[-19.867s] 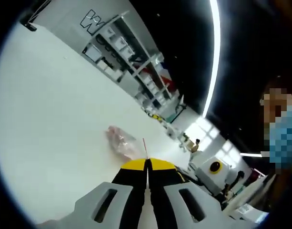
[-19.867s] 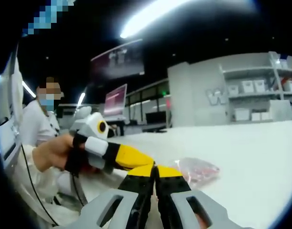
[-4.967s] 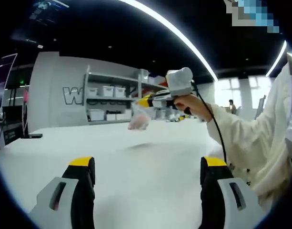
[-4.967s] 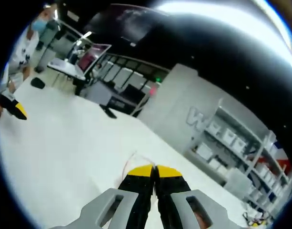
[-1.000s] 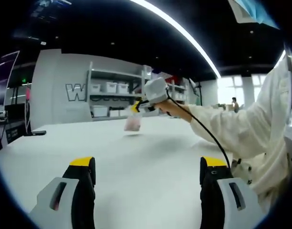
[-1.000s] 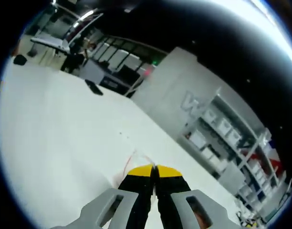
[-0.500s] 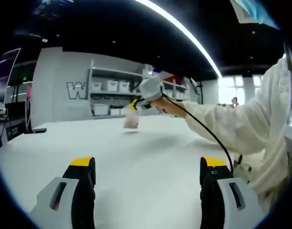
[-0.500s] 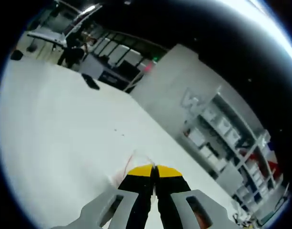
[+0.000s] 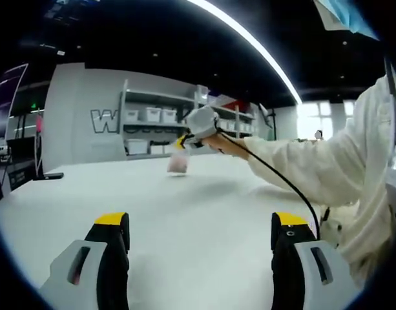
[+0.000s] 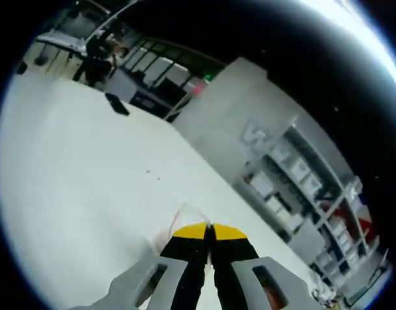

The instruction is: Open the resealable bag by pulling the two sides of the seal apart until the entire bag opening is separated and visibly accessible.

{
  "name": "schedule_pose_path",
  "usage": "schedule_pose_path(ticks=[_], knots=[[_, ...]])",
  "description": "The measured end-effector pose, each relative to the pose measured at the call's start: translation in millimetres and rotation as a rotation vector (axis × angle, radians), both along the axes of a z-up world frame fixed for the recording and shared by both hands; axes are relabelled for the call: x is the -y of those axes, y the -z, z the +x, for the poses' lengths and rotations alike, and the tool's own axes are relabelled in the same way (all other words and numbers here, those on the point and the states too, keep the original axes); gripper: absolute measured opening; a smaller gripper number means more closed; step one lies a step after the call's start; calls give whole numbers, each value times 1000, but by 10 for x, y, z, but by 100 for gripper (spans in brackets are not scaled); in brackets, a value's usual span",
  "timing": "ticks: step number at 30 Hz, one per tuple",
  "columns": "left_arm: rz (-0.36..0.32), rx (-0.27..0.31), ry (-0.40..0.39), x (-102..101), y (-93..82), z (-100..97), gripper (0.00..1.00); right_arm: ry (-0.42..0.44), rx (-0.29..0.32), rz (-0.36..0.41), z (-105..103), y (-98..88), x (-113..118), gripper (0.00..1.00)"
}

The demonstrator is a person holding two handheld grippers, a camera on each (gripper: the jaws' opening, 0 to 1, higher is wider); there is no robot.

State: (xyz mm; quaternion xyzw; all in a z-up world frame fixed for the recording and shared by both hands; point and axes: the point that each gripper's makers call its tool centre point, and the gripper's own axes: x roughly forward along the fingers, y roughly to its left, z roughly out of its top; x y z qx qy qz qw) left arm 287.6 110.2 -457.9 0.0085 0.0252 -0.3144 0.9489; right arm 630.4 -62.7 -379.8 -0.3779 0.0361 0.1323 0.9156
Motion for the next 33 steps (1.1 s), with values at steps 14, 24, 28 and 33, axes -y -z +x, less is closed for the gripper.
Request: schedule_pose_path(ticks=[14, 24, 28, 33], knots=[[5, -6, 3, 17, 29, 18, 90, 1, -45, 42, 103, 284, -43, 0], [3, -6, 4, 13, 43, 19, 90, -91, -191, 98, -149, 592, -331, 0], [-1, -4, 4, 12, 39, 11, 90, -102, -217, 128, -186, 674, -374, 0], [0, -4, 5, 14, 43, 5, 90, -132, -279, 205, -266, 799, -475, 0]])
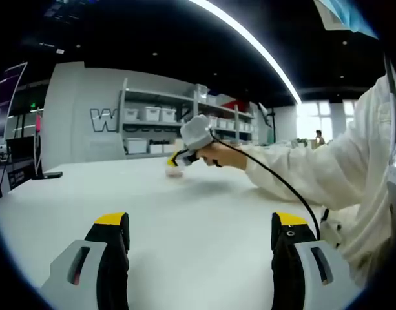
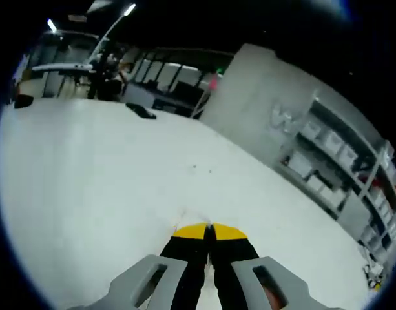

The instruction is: Open the resealable bag by pulling the two sides of the seal apart until the entire bag opening is separated and visibly accessible.

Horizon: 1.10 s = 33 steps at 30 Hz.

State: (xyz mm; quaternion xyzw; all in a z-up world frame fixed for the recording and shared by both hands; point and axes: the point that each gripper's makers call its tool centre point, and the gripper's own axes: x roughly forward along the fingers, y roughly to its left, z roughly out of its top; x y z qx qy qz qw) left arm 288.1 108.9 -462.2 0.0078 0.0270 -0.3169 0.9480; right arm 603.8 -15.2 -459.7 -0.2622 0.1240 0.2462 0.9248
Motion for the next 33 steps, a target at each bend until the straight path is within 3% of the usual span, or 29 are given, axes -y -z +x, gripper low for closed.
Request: schedule_pose_path(ticks=[12, 17, 28, 33], knots=[[-3, 5, -6, -17, -8, 2, 90, -25, -41, 18, -69, 114, -68, 0], [-2, 5, -8, -23, -8, 3, 90, -50, -87, 72, -135, 157, -126, 0], [2, 3, -12, -47, -8, -6, 90, -63, -63, 72, -279, 69, -115, 6], [15, 2, -9, -40, 7, -20, 90, -58, -41, 111, -321, -14, -41, 8]])
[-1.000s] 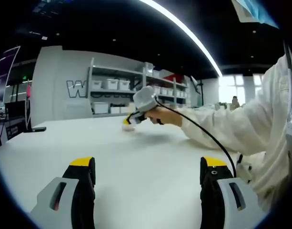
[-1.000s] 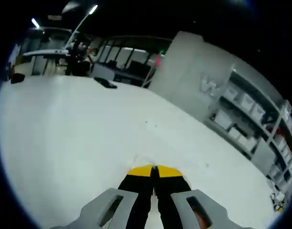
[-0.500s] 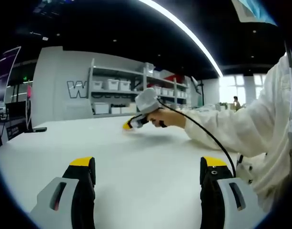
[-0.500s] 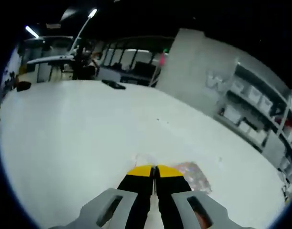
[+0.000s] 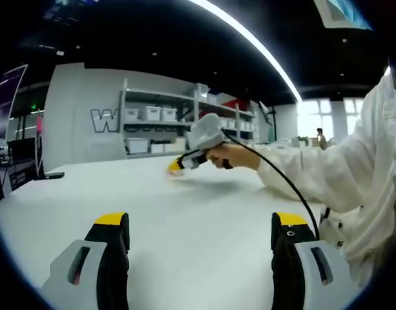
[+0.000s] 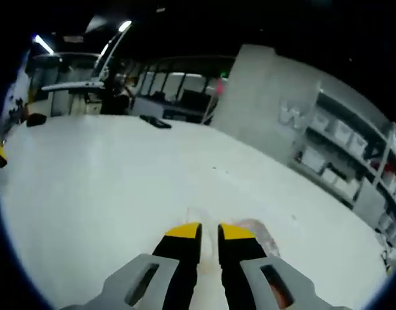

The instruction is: Open the resealable bag by pulling the two sides of the seal apart until the entire bag opening is separated and visibly accessible.

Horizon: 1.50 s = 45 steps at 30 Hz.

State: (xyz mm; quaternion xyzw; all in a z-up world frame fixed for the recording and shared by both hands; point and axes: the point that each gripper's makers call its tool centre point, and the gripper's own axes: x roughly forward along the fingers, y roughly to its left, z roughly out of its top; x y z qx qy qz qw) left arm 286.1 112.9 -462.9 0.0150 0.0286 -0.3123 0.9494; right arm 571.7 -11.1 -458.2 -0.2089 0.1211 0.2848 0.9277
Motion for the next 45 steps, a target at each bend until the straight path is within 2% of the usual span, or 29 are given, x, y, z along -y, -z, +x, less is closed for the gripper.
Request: schedule_pose_path(ticks=[6, 13, 16, 25, 29, 35, 39, 45], knots=[[5, 0, -1, 0, 3, -11, 90, -15, -19, 48, -90, 5, 10, 9], [12, 9, 5, 31, -41, -43, 90, -35, 23, 59, -170, -118, -24, 11], [13, 12, 5, 41, -50, -52, 90, -37, 65, 65, -183, -192, -28, 13], [16, 21, 14, 92, -87, -96, 90, -38, 142, 110, -311, -338, 24, 31], [20, 21, 20, 124, -81, -119, 90, -42, 176, 109, -363, -391, 50, 33], [17, 24, 25, 155, -86, -148, 90, -54, 243, 156, -452, -526, 52, 58], [17, 26, 24, 167, -79, -161, 90, -61, 240, 148, -473, -506, 48, 59], [21, 27, 33, 214, -78, -176, 90, -59, 207, 110, -402, -346, 49, 59]])
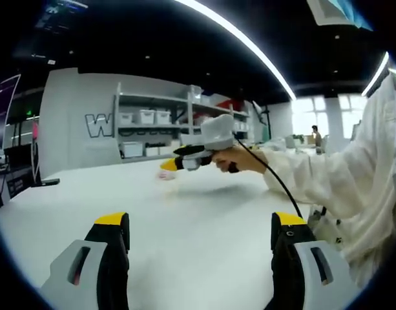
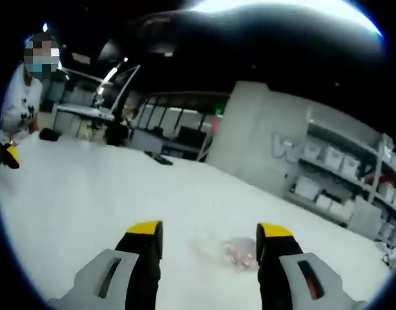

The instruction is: Open the resealable bag by pulling the two sides of the seal apart until the entire bag opening is separated and visibly accessible.

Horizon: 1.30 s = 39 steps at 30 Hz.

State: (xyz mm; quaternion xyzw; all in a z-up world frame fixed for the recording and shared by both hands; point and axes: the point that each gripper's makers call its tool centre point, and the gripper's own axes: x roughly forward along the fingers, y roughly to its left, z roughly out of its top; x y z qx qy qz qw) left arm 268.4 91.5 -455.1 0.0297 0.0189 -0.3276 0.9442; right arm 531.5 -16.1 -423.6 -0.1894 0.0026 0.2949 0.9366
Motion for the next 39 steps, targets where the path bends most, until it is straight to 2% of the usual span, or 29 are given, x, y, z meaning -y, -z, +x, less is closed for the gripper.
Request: schedule_pose_path(ticks=[5, 7, 10, 16, 21, 39], knots=[[-1, 0, -3, -18, -4, -2, 90, -4, -11, 22, 8, 22, -9, 65], [-1, 0, -7, -28, -3, 4, 90, 1, -5, 24, 18, 8, -3, 71], [-3, -1, -7, -32, -1, 10, 90, 1, 19, 54, 15, -63, -4, 87], [-2, -3, 2, -7, 13, -5, 90, 4, 27, 73, 3, -79, -2, 100], [-7, -4, -3, -28, 19, -11, 90, 13, 47, 118, -26, -125, 9, 100], [-15, -2, 0, -23, 4, -37, 90, 13, 60, 96, -128, -201, 61, 100]])
